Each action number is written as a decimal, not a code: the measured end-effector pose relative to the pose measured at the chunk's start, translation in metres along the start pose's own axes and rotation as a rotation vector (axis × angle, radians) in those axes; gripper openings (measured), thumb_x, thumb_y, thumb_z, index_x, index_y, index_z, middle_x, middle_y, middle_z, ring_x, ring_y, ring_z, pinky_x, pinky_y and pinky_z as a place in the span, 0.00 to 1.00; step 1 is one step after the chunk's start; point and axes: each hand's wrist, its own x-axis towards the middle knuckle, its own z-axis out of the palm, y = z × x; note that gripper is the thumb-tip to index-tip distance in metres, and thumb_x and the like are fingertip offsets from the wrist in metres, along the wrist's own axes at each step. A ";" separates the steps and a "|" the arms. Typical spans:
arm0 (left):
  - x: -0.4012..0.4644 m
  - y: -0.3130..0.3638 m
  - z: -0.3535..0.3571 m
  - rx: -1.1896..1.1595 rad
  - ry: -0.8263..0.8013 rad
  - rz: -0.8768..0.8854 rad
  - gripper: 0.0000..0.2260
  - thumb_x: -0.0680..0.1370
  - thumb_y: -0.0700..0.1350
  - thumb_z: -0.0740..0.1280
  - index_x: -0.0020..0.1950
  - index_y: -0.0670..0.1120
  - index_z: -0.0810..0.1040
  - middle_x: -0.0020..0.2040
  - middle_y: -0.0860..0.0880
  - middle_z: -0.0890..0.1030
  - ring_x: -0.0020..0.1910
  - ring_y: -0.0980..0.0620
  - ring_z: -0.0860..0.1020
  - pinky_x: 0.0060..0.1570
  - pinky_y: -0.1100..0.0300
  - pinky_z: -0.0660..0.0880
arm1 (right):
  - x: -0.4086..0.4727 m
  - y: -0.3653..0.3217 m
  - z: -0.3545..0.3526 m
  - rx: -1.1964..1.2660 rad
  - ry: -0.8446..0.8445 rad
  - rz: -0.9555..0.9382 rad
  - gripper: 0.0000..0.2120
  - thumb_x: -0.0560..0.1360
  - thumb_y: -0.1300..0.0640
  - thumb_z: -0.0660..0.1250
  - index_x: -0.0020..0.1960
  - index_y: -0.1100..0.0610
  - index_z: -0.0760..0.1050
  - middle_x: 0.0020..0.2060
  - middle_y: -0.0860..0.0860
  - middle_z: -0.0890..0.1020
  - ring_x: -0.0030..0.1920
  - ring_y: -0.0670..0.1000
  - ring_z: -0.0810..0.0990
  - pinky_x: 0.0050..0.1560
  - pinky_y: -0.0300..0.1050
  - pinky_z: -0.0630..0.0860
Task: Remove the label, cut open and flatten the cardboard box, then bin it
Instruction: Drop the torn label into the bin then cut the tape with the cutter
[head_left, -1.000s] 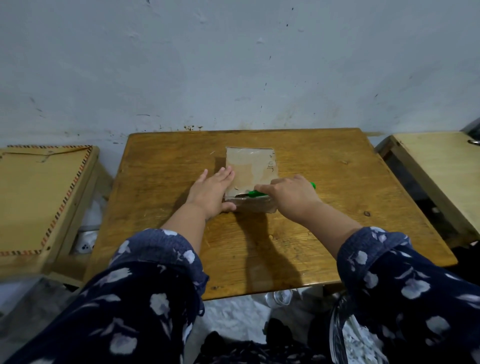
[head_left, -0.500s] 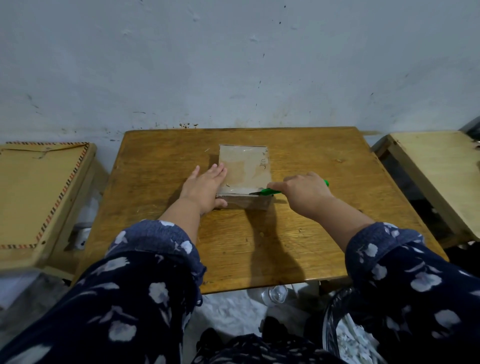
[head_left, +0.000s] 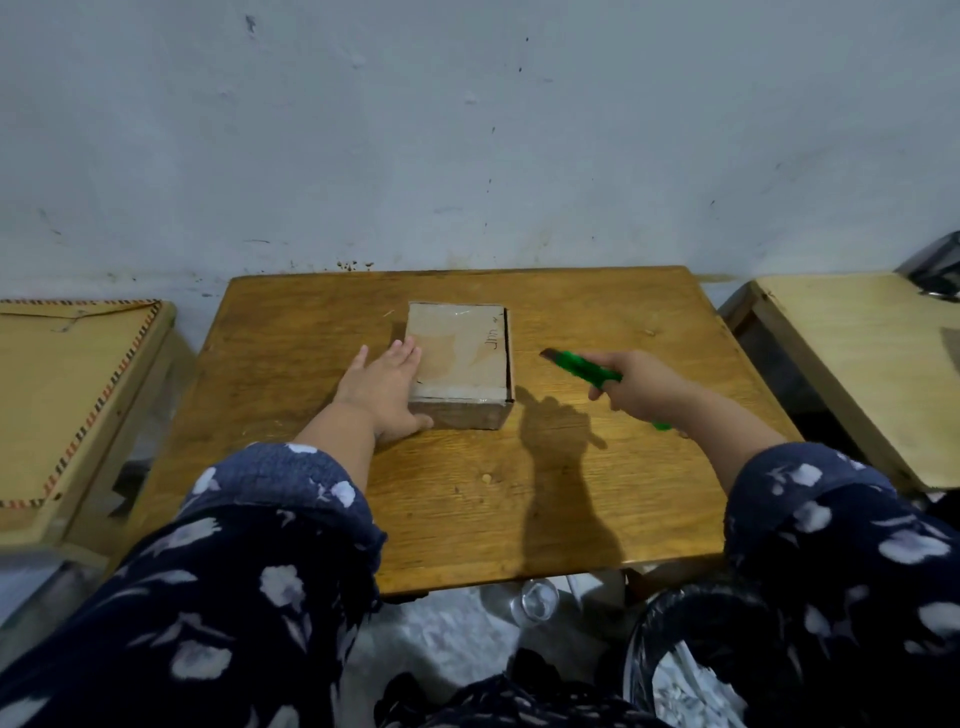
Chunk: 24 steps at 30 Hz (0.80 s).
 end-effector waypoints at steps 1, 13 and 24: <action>0.001 0.002 0.000 -0.018 0.000 -0.016 0.41 0.76 0.66 0.58 0.78 0.45 0.43 0.79 0.49 0.43 0.78 0.52 0.45 0.75 0.46 0.40 | 0.000 0.002 -0.004 0.125 0.006 0.038 0.28 0.78 0.68 0.56 0.74 0.46 0.62 0.48 0.50 0.81 0.40 0.48 0.76 0.37 0.40 0.71; 0.041 0.060 0.001 -0.184 0.119 -0.146 0.34 0.79 0.63 0.48 0.78 0.46 0.43 0.79 0.48 0.42 0.78 0.51 0.42 0.74 0.42 0.40 | 0.046 0.022 -0.008 0.576 0.305 0.254 0.25 0.70 0.65 0.72 0.62 0.52 0.67 0.54 0.59 0.80 0.44 0.55 0.81 0.44 0.51 0.78; 0.049 0.065 0.031 -0.128 0.235 -0.258 0.38 0.75 0.69 0.39 0.78 0.49 0.40 0.79 0.52 0.40 0.77 0.54 0.38 0.73 0.41 0.40 | 0.126 0.044 0.015 0.324 0.353 0.303 0.19 0.74 0.55 0.70 0.64 0.58 0.74 0.56 0.57 0.80 0.55 0.58 0.79 0.54 0.52 0.78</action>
